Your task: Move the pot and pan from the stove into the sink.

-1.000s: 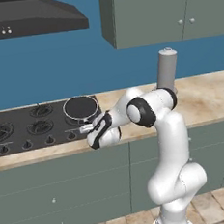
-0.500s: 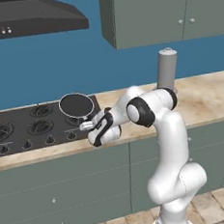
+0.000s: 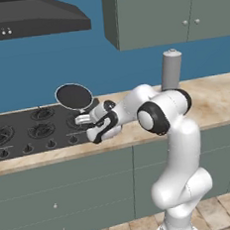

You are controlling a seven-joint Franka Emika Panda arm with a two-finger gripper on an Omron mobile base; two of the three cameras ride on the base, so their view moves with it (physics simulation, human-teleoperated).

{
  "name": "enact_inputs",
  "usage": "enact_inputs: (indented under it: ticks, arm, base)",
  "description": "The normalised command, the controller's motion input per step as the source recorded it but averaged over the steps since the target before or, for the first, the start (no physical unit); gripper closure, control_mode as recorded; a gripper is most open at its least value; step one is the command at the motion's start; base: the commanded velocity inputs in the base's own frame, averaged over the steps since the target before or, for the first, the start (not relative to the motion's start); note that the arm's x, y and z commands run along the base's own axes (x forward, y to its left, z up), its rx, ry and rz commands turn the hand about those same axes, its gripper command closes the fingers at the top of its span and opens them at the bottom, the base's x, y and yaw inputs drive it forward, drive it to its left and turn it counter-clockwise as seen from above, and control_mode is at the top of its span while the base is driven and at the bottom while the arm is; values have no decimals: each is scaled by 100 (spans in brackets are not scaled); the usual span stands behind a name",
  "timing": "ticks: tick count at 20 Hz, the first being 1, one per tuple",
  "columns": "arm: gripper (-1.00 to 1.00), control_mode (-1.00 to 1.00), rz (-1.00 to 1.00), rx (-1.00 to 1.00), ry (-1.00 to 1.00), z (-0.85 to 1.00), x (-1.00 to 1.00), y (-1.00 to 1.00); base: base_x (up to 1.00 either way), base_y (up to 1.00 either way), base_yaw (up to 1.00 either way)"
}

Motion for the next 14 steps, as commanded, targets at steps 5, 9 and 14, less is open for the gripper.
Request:
enact_inputs:
  ticks: [5, 9, 14]
  arm:
    - [100, -100, 12, 0, 6, 87, -50, 0]
    - [100, -100, 11, 0, 8, 79, -84, 0]
    - [100, -100, 11, -1, 5, 67, -97, 0]
  base:
    - [0, 0, 0]
    - [0, 0, 0]
    - [0, 0, 0]
